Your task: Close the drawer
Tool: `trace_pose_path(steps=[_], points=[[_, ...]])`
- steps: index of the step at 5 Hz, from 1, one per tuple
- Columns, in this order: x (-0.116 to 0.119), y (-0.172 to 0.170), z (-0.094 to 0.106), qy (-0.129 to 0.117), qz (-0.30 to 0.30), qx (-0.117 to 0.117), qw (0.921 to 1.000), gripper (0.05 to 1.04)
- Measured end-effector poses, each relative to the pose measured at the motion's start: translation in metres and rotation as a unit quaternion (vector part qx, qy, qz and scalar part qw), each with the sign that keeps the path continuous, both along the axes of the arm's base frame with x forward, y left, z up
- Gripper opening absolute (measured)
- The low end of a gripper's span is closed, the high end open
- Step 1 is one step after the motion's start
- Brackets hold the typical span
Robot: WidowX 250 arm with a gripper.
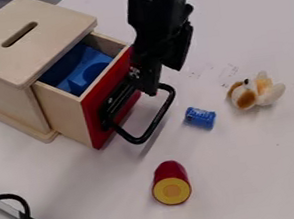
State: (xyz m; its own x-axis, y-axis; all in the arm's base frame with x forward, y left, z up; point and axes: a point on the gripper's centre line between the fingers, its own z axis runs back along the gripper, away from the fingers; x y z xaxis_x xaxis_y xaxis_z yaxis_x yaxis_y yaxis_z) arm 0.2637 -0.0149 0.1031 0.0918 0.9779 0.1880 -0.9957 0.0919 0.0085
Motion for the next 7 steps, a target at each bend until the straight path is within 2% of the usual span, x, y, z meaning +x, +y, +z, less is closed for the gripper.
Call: trace_pose_path(steps=[1, 3, 5, 7], points=[[0.0, 0.004, -0.012, 0.021, 0.006, 0.015, 0.9996, 0.998], [-0.003, 0.023, -0.022, 0.01, 0.021, 0.018, 0.9996, 0.998], [-0.001, 0.039, -0.021, 0.002, 0.032, 0.02, 0.9993, 0.998], [-0.002, 0.056, -0.026, 0.015, 0.047, 0.03, 0.9983, 0.999]])
